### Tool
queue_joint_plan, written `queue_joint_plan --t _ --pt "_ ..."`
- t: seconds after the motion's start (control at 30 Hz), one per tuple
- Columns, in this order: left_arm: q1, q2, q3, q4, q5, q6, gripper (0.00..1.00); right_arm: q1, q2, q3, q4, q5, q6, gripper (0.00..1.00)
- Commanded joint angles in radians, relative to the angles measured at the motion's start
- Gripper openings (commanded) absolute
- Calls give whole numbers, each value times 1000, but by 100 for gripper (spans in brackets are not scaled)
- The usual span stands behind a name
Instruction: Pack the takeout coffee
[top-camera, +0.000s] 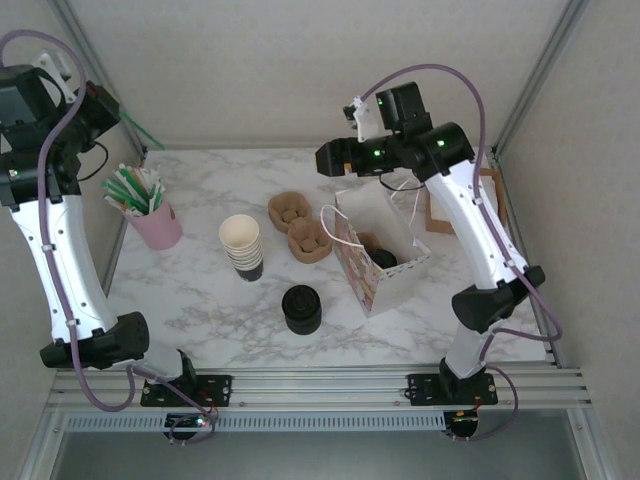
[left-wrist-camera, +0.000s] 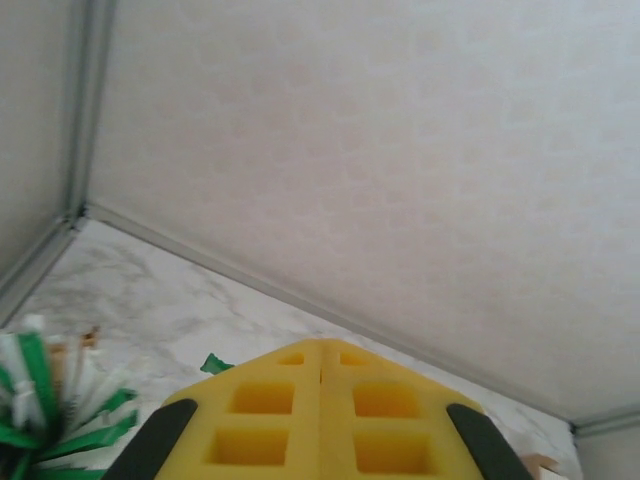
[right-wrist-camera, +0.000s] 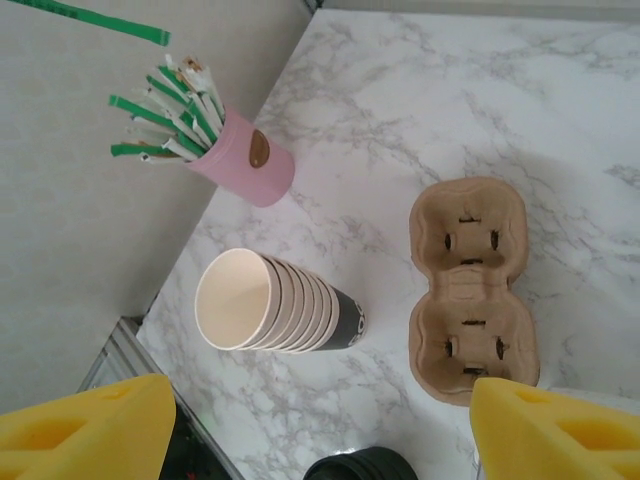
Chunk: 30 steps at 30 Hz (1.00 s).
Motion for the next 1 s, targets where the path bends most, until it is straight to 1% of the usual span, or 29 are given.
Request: queue_joint_plan --t 0.0,0.13,0.2,0.37,0.57,0.77,0.97 --pt "-42 -3 -2 58 73 -31 0 -2 -76 -46 68 43 19 79" --pt "-111 9 6 88 95 -51 0 -1 -159 -113 82 102 34 82" --pt "-160 15 10 106 106 -63 0 -2 -209 -150 81 122 41 85" --pt "-281 -1 -23 216 124 -126 0 -2 -334 -239 59 167 53 89" --pt "-401 -25 -16 280 129 -183 0 -2 -508 -374 31 235 66 99" --pt "-528 -31 -15 315 104 -220 0 -2 -661 -498 3 305 86 99" --pt "-697 2 11 334 25 -230 0 -2 -782 -577 -64 451 87 99"
